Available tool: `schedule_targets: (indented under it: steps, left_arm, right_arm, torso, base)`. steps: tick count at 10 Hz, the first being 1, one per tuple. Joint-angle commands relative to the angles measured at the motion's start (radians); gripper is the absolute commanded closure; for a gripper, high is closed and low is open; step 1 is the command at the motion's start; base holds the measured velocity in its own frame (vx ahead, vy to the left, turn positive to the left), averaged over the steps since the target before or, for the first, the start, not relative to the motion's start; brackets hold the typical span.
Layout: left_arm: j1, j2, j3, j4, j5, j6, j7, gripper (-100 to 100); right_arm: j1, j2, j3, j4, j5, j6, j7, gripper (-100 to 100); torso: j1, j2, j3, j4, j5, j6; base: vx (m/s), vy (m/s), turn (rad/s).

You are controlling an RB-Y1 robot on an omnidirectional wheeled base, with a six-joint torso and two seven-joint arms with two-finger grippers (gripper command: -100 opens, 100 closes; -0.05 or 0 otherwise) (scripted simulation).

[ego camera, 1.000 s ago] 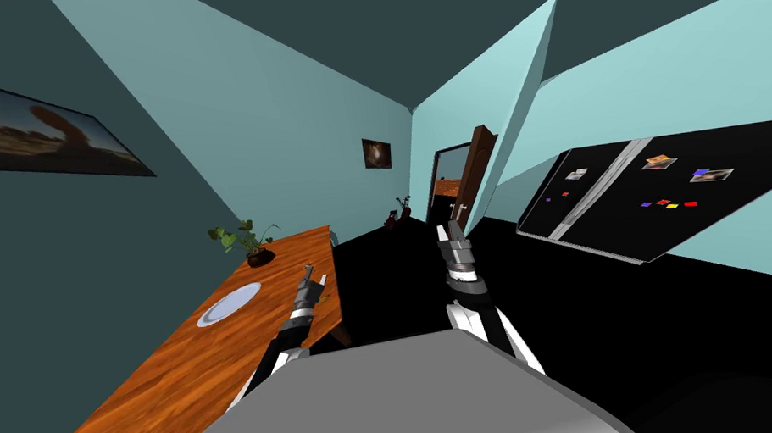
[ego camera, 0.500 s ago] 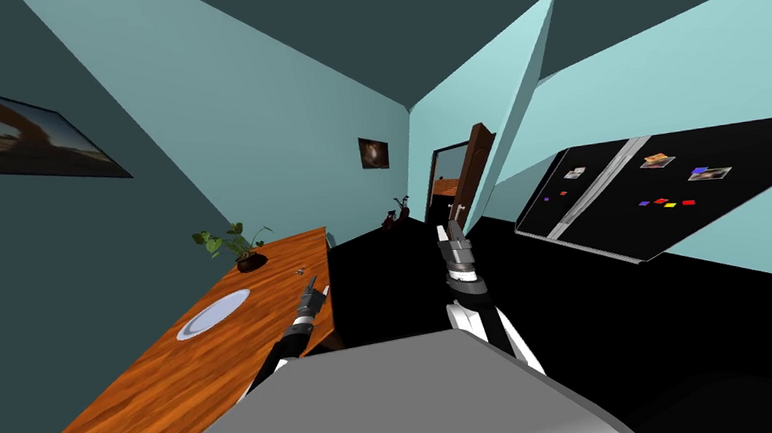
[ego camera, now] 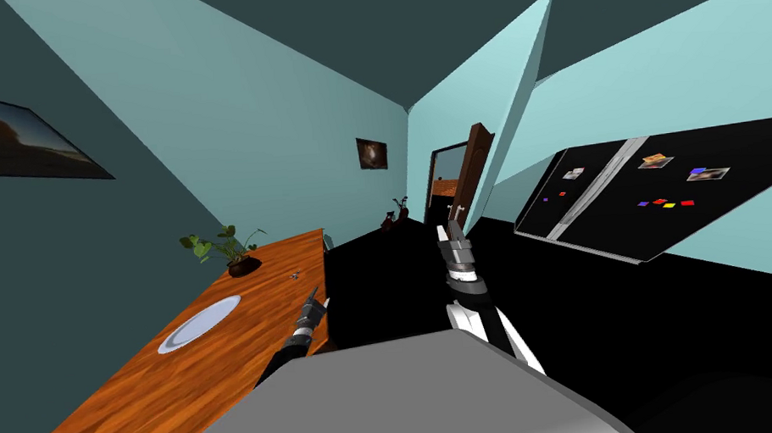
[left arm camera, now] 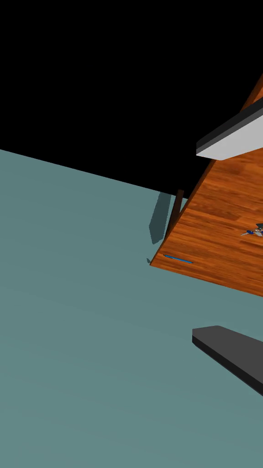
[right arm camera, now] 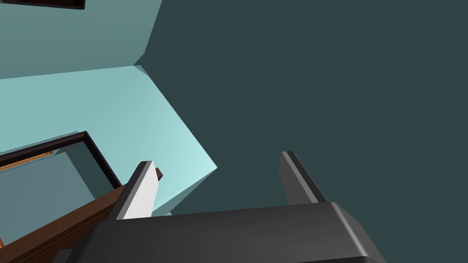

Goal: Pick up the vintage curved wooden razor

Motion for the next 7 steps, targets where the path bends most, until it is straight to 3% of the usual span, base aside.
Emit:
schedule_targets:
  steps: [1, 6, 7]
  left_arm:
    - [-0.002, 0.017, -0.021, 0.05, 0.024, 0.026, 0.021, -100]
    - [-0.002, 0.069, -0.073, 0.187, 0.08, 0.096, 0.07, -100]
    - [-0.002, 0.069, -0.073, 0.189, 0.08, 0.096, 0.07, -100]
  right_arm:
    - [0.0, 0.0, 0.0, 0.0, 0.0, 0.0, 0.0, 0]
    - [0.0, 0.0, 0.0, 0.0, 0.0, 0.0, 0.0, 0]
    - [0.0, 0.0, 0.0, 0.0, 0.0, 0.0, 0.0, 0]
  torso:
    - [0.0, 0.0, 0.0, 0.0, 0.0, 0.0]
    - [0.002, 0.001, 0.001, 0.0, 0.0, 0.0]
    - [0.002, 0.001, 0.001, 0.0, 0.0, 0.0]
  base:
    - [0.081, -0.029, -0.031]
    - [0.092, -0.022, -0.022]
    - [0.074, -0.002, -0.008]
